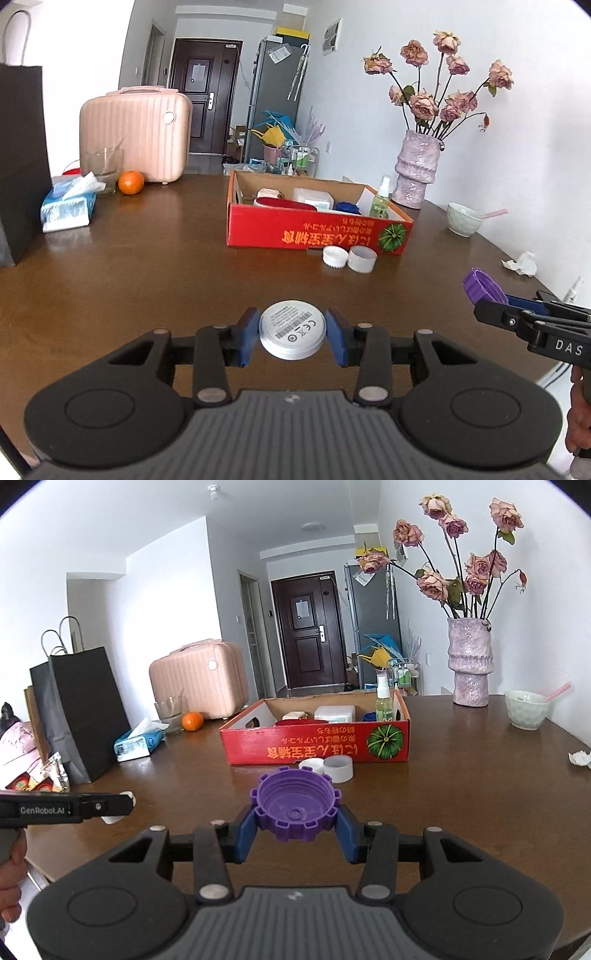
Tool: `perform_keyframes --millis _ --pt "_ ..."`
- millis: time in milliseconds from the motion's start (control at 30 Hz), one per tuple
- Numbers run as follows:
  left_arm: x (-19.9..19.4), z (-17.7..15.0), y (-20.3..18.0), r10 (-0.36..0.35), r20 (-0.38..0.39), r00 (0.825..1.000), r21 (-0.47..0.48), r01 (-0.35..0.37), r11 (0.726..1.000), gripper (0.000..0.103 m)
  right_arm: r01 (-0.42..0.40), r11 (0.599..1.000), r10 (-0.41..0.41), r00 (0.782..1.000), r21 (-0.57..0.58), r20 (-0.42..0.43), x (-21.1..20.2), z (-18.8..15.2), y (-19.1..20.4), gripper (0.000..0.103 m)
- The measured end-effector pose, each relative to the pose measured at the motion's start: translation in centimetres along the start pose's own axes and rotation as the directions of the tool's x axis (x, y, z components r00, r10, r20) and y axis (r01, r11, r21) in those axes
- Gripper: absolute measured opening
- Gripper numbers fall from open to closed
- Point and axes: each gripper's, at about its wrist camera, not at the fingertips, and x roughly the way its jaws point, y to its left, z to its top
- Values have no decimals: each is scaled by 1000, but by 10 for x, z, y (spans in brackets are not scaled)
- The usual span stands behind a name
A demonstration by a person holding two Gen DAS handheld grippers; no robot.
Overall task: Organize rigid objects
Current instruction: 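Lower the labelled cap into the box with the left gripper while the right drops the purple cap in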
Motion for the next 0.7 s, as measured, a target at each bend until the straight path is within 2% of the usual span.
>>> perform_keyframes --millis 167,267,367,500,700 --pt "43 45 -3 -11 59 998 72 6 997 40 1 998 0 1000 -68 16 32 35 -6 45" --pt "81 70 -6 6 54 999 125 -12 992 40 -21 994 23 1000 -108 16 58 63 -12 45" --pt "126 97 -2 -10 21 1000 136 7 991 40 -39 993 39 999 -109 -7 97 92 -26 45" --pt "194 134 8 -53 -48 997 84 57 995 40 -37 995 29 996 -90 -84 172 121 -44 45" --pt "287 154 15 -47 -161 986 59 57 997 40 15 995 -33 983 -101 -179 266 135 -56 45"
